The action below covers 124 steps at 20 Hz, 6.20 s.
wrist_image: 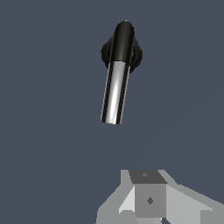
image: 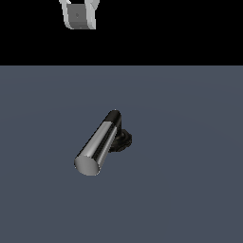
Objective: Turn on the faucet by rotating a designated handle.
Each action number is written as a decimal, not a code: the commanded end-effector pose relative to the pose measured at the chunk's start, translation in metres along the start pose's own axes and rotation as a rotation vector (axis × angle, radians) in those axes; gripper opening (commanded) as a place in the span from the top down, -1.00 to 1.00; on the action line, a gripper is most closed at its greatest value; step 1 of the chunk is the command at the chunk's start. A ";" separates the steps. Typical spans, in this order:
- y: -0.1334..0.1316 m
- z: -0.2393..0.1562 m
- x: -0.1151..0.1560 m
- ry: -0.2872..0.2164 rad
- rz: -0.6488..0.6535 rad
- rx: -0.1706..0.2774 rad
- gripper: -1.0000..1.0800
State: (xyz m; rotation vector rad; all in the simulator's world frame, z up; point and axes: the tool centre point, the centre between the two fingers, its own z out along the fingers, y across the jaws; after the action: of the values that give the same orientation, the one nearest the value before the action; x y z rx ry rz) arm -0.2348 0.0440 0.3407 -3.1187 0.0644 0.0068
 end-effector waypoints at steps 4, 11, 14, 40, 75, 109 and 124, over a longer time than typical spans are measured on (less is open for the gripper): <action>-0.014 0.044 0.004 0.002 0.013 -0.004 1.00; -0.030 0.095 0.010 0.003 0.026 -0.008 1.00; -0.037 0.116 0.013 0.003 0.031 -0.010 1.00; -0.074 0.235 0.035 0.005 0.061 -0.019 1.00; 0.042 0.234 0.037 0.005 0.062 -0.021 1.00; 0.146 0.232 0.095 0.006 0.052 -0.023 1.00; 0.190 0.231 0.136 0.006 0.058 -0.022 1.00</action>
State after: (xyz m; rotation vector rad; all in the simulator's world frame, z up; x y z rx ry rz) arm -0.1143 -0.1379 0.1050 -3.1360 0.1476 0.0087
